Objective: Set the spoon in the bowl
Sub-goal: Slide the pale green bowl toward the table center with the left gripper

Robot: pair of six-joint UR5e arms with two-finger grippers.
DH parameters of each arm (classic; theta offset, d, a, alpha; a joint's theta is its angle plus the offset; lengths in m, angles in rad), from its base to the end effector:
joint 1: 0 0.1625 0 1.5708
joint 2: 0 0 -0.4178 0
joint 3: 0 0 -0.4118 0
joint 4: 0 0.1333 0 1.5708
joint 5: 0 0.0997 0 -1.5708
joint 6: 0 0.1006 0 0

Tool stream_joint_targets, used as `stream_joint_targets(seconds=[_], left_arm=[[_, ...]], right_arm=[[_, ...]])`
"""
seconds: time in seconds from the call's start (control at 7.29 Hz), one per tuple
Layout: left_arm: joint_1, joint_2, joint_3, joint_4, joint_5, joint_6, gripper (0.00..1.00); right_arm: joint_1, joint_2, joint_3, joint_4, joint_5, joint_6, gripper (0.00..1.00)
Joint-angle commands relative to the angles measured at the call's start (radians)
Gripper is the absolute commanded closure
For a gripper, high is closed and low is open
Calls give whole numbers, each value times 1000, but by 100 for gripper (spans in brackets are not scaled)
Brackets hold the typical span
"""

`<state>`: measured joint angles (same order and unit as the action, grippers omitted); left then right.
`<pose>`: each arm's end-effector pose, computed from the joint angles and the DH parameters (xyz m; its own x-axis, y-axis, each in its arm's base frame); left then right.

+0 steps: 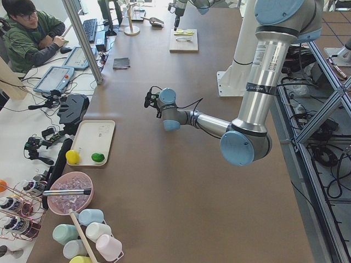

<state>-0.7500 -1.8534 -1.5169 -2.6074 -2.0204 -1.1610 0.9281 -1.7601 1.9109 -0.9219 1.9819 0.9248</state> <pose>0.4028 -0.4977 0.4025 0.3256 0.1871 -0.9268 0.1972 0.9452 0.2601 -0.2037 -0.4273 0.5037 0.6719 -0.0234 0.7403 -0.1973 0.9577 0.2093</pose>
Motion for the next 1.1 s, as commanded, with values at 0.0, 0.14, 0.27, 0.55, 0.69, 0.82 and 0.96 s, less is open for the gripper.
stream_joint_targets(seconds=[0.0,0.14,0.27,0.55,0.69,0.82,0.96], left_arm=[[111,-165,-43,222,115,-74,100],[192,-234,-37,310,212,-88,100],[246,-271,-35,360,268,-88,86],[250,-271,-39,363,298,-85,2],[247,-264,-49,363,298,-82,2],[242,-262,-54,363,296,-80,2],[185,-238,-69,366,273,-65,2]], right_arm=[[-2,-1,-1,0,0,2,1],[-2,1,-4,0,0,3,1],[-2,1,-6,0,0,0,1],[-3,2,-7,0,0,0,1],[-3,4,-7,0,0,0,1],[-3,4,-7,0,0,0,1],[-5,7,-9,-2,-2,0,1]])
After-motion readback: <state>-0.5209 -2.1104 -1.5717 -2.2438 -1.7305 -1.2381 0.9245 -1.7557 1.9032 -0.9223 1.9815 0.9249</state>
